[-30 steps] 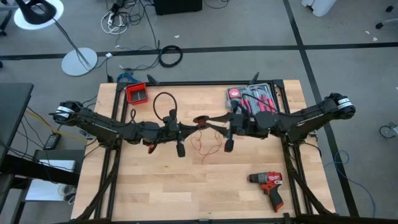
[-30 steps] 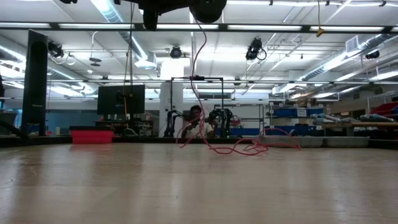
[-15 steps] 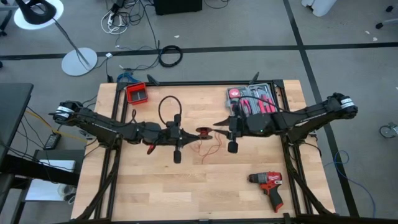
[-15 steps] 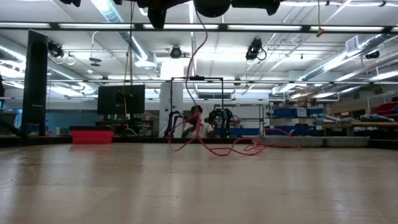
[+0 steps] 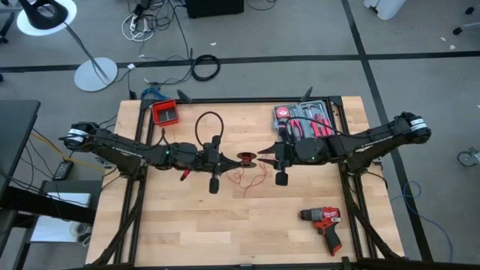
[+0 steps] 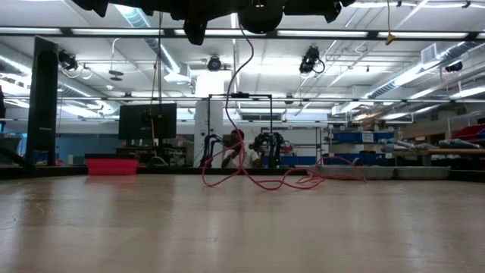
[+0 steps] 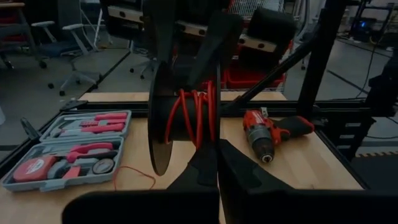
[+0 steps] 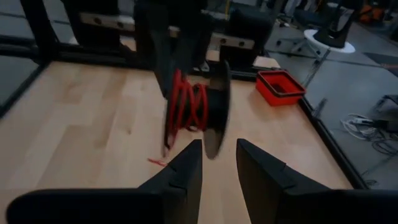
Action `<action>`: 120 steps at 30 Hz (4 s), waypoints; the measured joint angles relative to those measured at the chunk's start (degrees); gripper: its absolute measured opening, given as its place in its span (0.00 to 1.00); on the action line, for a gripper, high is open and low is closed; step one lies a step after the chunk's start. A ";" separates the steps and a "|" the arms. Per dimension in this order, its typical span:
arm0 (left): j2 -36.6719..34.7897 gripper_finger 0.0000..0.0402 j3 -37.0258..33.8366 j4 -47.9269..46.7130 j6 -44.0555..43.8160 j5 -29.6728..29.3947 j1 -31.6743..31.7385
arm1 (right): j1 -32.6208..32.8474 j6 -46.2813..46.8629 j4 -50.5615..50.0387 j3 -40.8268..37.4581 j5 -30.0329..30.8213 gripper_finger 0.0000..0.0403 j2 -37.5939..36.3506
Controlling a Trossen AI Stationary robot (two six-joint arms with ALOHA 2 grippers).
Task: Coil cords
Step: Coil the red wire onto the black spool
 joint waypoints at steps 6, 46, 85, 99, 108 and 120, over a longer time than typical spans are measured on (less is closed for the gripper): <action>0.00 0.00 -0.02 -0.02 0.06 0.84 1.01 | -2.39 0.42 0.88 0.02 -4.49 0.24 1.41; 0.04 0.34 -0.04 0.01 -1.71 -9.46 0.39 | -4.69 3.93 5.19 0.02 -7.15 0.00 3.91; 3.51 0.38 -0.02 -5.51 -9.23 -14.47 -1.73 | -0.96 1.90 8.78 0.04 12.87 0.00 -1.02; 5.18 0.38 -0.02 -6.40 -8.73 -17.73 -1.71 | -1.16 1.44 8.21 0.04 13.76 0.00 -1.02; 5.18 0.38 -0.02 -6.32 -8.61 -17.75 -1.73 | -0.90 1.42 9.42 0.04 13.61 0.00 -1.00; 5.17 0.38 -0.02 -3.21 -10.25 -18.01 -1.73 | -0.93 -0.33 15.88 0.02 11.73 0.00 -0.97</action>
